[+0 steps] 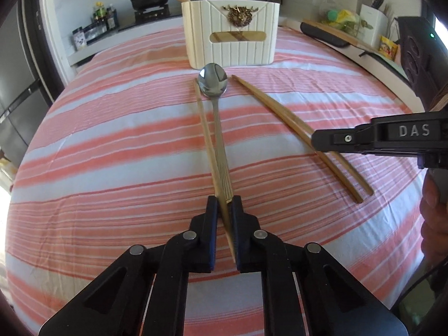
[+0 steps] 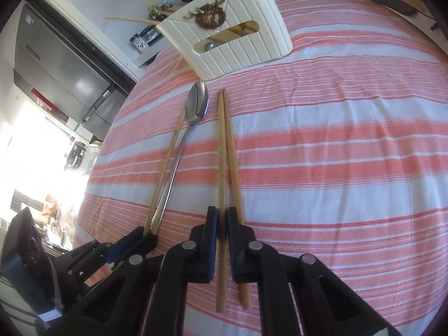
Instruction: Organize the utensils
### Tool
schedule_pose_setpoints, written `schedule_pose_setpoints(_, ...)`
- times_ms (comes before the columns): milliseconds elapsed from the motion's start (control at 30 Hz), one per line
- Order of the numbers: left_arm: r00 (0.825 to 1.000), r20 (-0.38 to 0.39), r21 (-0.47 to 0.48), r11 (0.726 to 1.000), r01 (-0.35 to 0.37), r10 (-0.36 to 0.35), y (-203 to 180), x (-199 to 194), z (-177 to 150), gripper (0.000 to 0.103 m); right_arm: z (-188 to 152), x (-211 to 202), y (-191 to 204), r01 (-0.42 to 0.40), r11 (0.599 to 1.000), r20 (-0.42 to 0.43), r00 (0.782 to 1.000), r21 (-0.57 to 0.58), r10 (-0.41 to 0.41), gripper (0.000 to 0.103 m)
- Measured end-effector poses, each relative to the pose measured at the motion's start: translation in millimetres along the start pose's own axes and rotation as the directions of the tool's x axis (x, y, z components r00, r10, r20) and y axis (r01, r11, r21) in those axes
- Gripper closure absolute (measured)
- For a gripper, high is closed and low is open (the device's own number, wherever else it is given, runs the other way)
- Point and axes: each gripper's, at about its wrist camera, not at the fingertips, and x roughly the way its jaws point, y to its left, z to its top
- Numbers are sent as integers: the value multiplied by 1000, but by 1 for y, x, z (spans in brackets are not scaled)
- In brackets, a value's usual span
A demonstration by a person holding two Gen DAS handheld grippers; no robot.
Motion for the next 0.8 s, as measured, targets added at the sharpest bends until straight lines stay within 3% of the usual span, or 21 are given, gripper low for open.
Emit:
schedule_pose_setpoints(167,1000,0,-76,997,18,-18,18,-7,-4,98,-2,-43,-24,13,999,95,995,50,-18,96)
schedule_pose_setpoints(333,1000,5,-154,988,4,-4,49,-23,-18,99,-17,-76,-43,192,981,147,971,-3,-189,96)
schedule_pose_setpoints(467,1000,-10,-203,979,-28,27,71,-26,-28,98,-39,-70,-41,428,891,173,899,-151,-402,92)
schedule_pose_setpoints(533,999,-12,-188,982,-38,36,73,-24,-29,96,-50,-63,-42,494,849,175,867,-185,-466,90)
schedule_pose_setpoints(567,999,-7,-181,982,-48,47,73,-25,-29,88,-55,-66,-42,515,835,222,852,-194,-474,82)
schedule_pose_setpoints(600,998,-8,-171,983,-64,63,73,-25,-29,79,-60,-67,-40,533,822,235,841,-201,-488,61)
schedule_pose_setpoints(633,997,-6,-160,984,-78,78,71,-25,-29,55,-63,-68,-39,545,814,250,832,-201,-495,58)
schedule_pose_setpoints(667,995,-3,-154,984,-95,95,71,-24,-28,40,-64,-68,-39,549,812,258,828,-196,-498,58)
schedule_pose_setpoints(800,992,-12,-125,984,-129,128,69,-16,-27,35,-63,-68,-45,517,843,271,841,-150,-467,58)
